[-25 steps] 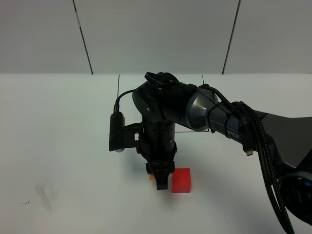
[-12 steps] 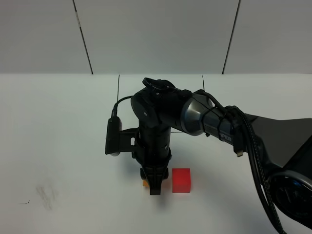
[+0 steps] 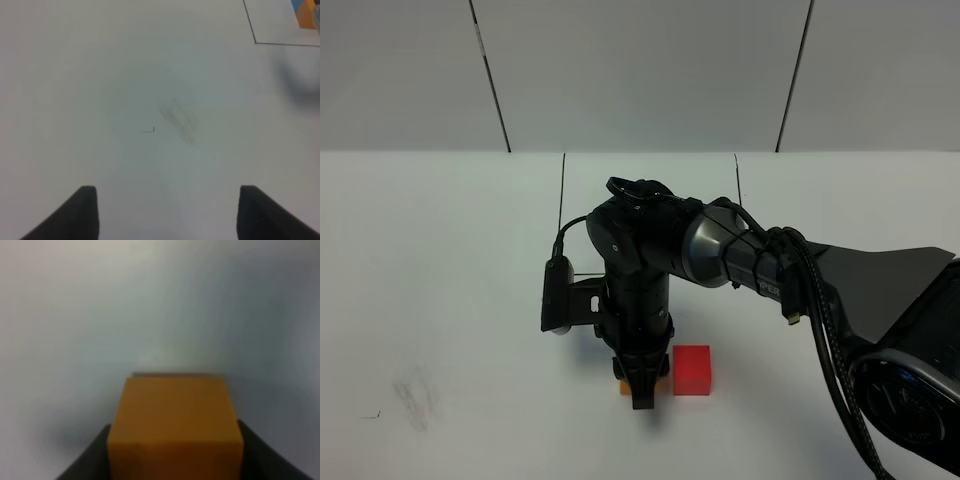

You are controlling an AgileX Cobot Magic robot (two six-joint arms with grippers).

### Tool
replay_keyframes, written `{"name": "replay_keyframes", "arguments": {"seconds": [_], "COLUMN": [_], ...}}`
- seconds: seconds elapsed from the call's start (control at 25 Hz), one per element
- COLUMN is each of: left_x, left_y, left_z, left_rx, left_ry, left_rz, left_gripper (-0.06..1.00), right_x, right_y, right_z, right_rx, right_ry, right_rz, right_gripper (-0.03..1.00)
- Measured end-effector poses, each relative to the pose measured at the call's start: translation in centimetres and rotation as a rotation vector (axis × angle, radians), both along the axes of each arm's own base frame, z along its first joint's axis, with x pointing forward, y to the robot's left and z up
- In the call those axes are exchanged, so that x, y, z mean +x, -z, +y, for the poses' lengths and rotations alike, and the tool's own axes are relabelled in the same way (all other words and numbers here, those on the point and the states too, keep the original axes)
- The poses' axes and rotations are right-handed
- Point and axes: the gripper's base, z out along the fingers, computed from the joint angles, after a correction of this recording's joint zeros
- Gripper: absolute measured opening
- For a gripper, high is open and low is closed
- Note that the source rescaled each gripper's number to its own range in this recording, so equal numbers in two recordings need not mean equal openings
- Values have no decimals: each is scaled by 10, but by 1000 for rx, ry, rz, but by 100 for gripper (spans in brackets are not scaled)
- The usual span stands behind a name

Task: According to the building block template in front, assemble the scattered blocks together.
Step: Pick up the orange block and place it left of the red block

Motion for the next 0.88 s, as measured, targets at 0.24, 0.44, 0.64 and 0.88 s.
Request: {"name": "replay_keyframes", "arguments": {"seconds": [0.24,0.44,0.64,0.88], "left_x": [0,0,0,0], "left_y": [0,0,0,0], "left_z": [0,0,0,0], "left_rx": [0,0,0,0], "left_ry": [0,0,0,0], "left_rz": [0,0,0,0], "left_gripper": [32,32,32,32], "right_x": [1,4,3,3], "right_y": [0,0,0,0], "right_z": [-5,-10,-10,-10], "right_rx": [-36,-45,-49,-43], "right_ry": [25,39,47,51], "right_rz": [16,20,25,24], "right_gripper": [20,20,20,20]}}
